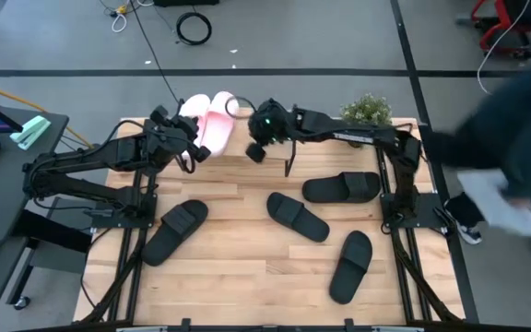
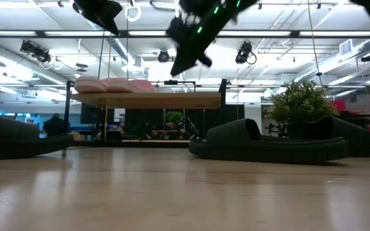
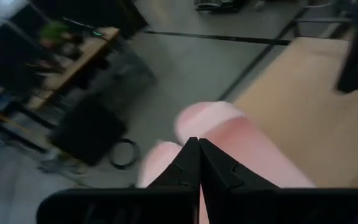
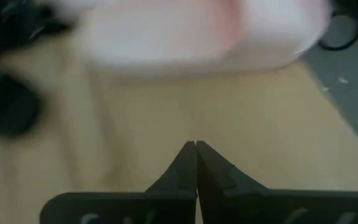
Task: Pick and place slides into the shelf
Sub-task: Put the black slide on the shelf
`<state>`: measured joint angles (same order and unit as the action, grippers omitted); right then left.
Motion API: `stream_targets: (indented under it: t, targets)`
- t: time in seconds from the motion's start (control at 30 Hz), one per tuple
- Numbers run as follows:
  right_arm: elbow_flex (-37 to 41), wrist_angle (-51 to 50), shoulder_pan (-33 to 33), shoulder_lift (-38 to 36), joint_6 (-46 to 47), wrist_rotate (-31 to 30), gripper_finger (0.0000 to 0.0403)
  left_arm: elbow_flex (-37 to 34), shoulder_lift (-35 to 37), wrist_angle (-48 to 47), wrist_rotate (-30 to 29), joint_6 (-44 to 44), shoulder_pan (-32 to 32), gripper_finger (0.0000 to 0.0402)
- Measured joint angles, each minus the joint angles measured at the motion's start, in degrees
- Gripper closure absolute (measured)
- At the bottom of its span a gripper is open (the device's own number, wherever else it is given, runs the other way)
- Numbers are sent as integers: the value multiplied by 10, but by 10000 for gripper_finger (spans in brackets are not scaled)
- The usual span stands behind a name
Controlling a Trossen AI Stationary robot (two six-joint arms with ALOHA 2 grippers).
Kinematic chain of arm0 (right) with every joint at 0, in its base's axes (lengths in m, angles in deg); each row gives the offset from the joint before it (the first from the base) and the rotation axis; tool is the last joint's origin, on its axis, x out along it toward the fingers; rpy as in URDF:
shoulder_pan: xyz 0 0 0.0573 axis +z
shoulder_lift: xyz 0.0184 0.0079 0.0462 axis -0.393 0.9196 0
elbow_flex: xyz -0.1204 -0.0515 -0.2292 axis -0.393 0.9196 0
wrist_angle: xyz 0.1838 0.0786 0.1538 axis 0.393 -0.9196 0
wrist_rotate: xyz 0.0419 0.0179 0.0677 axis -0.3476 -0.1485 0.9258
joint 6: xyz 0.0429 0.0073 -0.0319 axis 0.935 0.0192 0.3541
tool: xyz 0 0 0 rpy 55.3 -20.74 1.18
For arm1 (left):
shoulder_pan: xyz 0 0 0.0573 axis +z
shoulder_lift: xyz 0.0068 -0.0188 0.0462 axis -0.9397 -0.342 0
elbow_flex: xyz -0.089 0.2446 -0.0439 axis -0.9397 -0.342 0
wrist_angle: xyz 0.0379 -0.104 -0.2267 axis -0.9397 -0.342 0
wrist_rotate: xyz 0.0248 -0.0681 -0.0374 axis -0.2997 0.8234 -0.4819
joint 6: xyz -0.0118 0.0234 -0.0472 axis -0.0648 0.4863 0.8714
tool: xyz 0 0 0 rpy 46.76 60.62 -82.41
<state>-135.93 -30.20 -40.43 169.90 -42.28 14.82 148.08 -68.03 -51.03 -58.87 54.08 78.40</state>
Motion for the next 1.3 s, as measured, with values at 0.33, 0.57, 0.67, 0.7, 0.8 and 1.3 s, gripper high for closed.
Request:
stream_targets:
  t: [0.33,0.57,0.67,0.7,0.8,1.3]
  targets:
    - [2,-225,212,-172,79,7,402,0,0,-17,234,29,0,374]
    - [56,-243,386,-220,277,-153,402,-3,-1,-19,375,0,-1,385]
    - [99,-261,431,-220,370,-203,402,-3,-9,-18,379,3,-6,383]
    - [118,-264,442,-220,402,-208,402,-3,-10,-20,379,3,-7,381]
    - [182,-264,467,-220,504,-209,399,-3,-16,-10,379,3,-13,376]
    - [303,-223,582,-209,729,55,391,-4,-46,-18,380,-4,-15,389]
